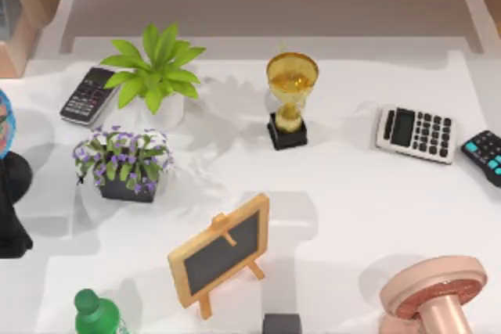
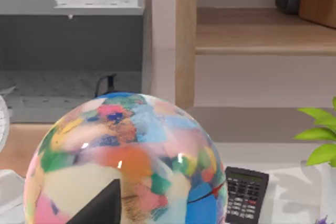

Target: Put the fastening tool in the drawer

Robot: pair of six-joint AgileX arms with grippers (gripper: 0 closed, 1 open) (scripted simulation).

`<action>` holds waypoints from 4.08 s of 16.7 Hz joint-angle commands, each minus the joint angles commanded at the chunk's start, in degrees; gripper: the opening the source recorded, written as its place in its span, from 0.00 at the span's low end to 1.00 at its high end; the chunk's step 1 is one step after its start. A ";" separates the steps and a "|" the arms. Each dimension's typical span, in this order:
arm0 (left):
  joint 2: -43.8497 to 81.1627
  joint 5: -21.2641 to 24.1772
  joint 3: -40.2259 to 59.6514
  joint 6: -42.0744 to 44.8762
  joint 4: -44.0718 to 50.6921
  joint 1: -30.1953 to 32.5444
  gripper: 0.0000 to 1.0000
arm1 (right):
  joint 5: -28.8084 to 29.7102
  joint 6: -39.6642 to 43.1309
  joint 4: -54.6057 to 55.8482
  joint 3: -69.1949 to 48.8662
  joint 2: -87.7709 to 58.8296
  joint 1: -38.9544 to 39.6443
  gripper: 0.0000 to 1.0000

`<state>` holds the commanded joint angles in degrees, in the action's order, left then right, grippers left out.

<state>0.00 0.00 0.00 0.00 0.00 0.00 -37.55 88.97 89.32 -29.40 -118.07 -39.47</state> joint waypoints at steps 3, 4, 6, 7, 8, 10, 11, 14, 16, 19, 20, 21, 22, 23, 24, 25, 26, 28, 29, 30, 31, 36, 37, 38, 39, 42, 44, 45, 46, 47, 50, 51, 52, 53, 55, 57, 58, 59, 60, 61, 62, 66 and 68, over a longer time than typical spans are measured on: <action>0.00 0.00 0.00 0.00 0.00 0.00 1.00 | 0.00 0.00 0.00 0.00 0.00 0.00 0.10; 0.00 0.00 0.00 0.00 0.00 0.00 1.00 | 0.00 0.00 0.00 0.00 0.00 0.00 0.02; 0.00 0.00 0.00 0.00 0.00 0.00 1.00 | 0.00 0.00 0.00 0.00 0.00 0.00 0.00; 0.00 0.00 0.00 0.00 0.00 0.00 1.00 | 0.00 0.00 0.00 0.00 0.00 0.00 0.00; 0.00 0.00 0.00 0.00 0.00 0.00 1.00 | 0.00 0.00 0.00 0.00 0.00 0.00 0.00; 0.00 0.00 0.00 0.00 0.00 0.00 1.00 | 0.00 0.00 0.00 0.00 0.00 0.00 0.00; 0.00 0.00 0.00 0.00 0.00 0.00 1.00 | 0.00 0.00 0.00 0.00 0.00 0.00 0.00; 0.00 0.00 0.00 0.00 0.00 0.00 1.00 | 0.13 -0.10 -0.24 -0.10 -0.20 0.00 0.00; 0.00 0.00 0.00 0.00 0.00 0.00 1.00 | 1.19 -0.09 -1.50 -1.83 -0.93 1.08 0.00; 0.00 0.00 0.00 0.00 0.00 0.00 1.00 | 2.89 -0.08 -3.49 -5.22 -2.09 2.69 0.00; 0.00 0.00 0.00 0.00 0.00 0.00 1.00 | 3.41 -0.07 -4.14 -6.31 -2.47 3.28 0.00; 0.00 0.00 0.00 0.00 0.00 0.00 1.00 | 3.96 -0.06 -4.82 -7.18 -2.86 3.84 0.00; 0.00 0.00 0.00 0.00 0.00 0.00 1.00 | 4.53 -0.05 -5.39 -8.21 -3.26 4.33 0.00; 0.00 0.00 0.00 0.00 0.00 0.00 1.00 | 5.08 -0.05 -6.14 -9.63 -3.63 4.84 0.00; 0.00 0.00 0.00 0.00 0.00 0.00 1.00 | 5.87 -0.04 -7.09 -11.06 -4.06 5.63 0.00; 0.00 0.00 0.00 0.00 0.00 0.00 1.00 | 6.51 -0.03 -7.81 -12.07 -4.58 6.30 0.00; 0.00 0.00 0.00 0.00 0.00 0.00 1.00 | 6.80 -0.02 -8.15 -12.55 -4.84 6.60 0.00; 0.00 0.00 0.00 0.00 0.00 0.00 1.00 | 6.82 -0.02 -8.16 -12.57 -4.85 6.62 0.00; 0.00 0.00 0.00 0.00 0.00 0.00 1.00 | 6.74 -0.13 -8.18 -12.30 -4.70 6.24 0.00; 0.00 0.00 0.00 0.00 0.00 0.00 1.00 | 6.83 -0.11 -8.37 -12.49 -4.87 6.43 0.00; 0.00 0.00 0.00 0.00 0.00 0.00 1.00 | 7.26 -0.08 -9.07 -13.24 -5.49 7.01 0.00; 0.00 0.00 0.00 0.00 0.00 0.00 1.00 | 10.18 -0.03 -14.14 -23.69 -8.91 9.52 0.00; 0.00 0.00 0.00 0.00 0.00 0.00 1.00 | 10.92 -0.03 -15.41 -25.26 -9.70 10.08 0.00; 0.00 0.00 0.00 0.00 0.00 0.00 1.00 | 11.51 -0.04 -16.23 -26.22 -10.42 10.80 0.00; 0.00 0.00 0.00 0.00 0.00 0.00 1.00 | 11.73 -0.06 -16.51 -26.56 -10.73 11.14 0.00; 0.00 0.00 0.00 0.00 0.00 0.00 1.00 | 11.65 -0.18 -16.55 -26.30 -10.60 10.78 0.00; 0.00 0.00 0.00 0.00 0.00 0.00 1.00 | 11.76 -0.04 -17.12 -27.28 -11.24 11.18 0.00; 0.00 0.00 0.00 0.00 0.00 0.00 1.00 | 12.06 0.02 -17.86 -28.67 -11.96 11.53 0.00; 0.00 0.00 0.00 0.00 0.00 0.00 1.00 | 12.54 0.01 -18.85 -30.62 -12.81 11.90 0.00; 0.00 0.00 0.00 0.00 0.00 0.00 1.00 | 13.09 -0.04 -20.01 -32.93 -13.76 12.33 0.00; 0.00 0.00 0.00 0.00 0.00 0.00 1.00 | 14.70 -0.15 -23.71 -39.97 -16.70 13.76 0.00; 0.00 0.00 0.00 0.00 0.00 0.00 1.00 | 15.10 -0.13 -24.69 -41.43 -17.40 14.14 0.00; 0.00 0.00 0.00 0.00 0.00 0.00 1.00 | 15.36 -0.12 -25.35 -42.28 -17.80 14.40 0.00; 0.00 0.00 0.00 0.00 0.00 0.00 1.00 | 15.43 -0.11 -25.55 -42.51 -17.90 14.47 0.00; 0.00 0.00 0.00 0.00 0.00 0.00 1.00 | 15.43 -0.11 -25.55 -42.51 -17.90 14.47 0.00; 0.00 0.00 0.00 0.00 0.00 0.00 1.00 | 15.43 -0.11 -25.55 -42.51 -17.90 14.47 0.08; 0.00 0.00 0.00 0.00 0.00 0.00 1.00 | 15.43 -0.11 -25.55 -42.51 -17.90 14.47 0.15; 0.00 0.00 0.00 0.00 0.00 0.00 1.00 | 15.43 -0.11 -25.55 -42.51 -17.90 14.47 0.23; 0.00 0.00 0.00 0.00 0.00 0.00 1.00 | 15.43 -0.11 -25.55 -42.51 -17.90 14.47 0.30; 0.00 0.00 0.00 0.00 0.00 0.00 1.00 | 15.43 -0.11 -25.55 -42.51 -17.90 14.47 0.38; 0.00 0.00 0.00 0.00 0.00 0.00 1.00 | 15.43 -0.11 -25.55 -42.51 -17.90 14.47 0.45; 0.00 0.00 0.00 0.00 0.00 0.00 1.00 | 15.43 -0.11 -25.55 -42.51 -17.90 14.47 0.75; 0.00 0.00 0.00 0.00 0.00 0.00 1.00 | 15.43 -0.11 -25.55 -42.51 -17.90 14.47 0.90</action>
<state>0.00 0.00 0.00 0.00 0.00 0.00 -22.12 88.85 63.77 -71.91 -135.97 -24.99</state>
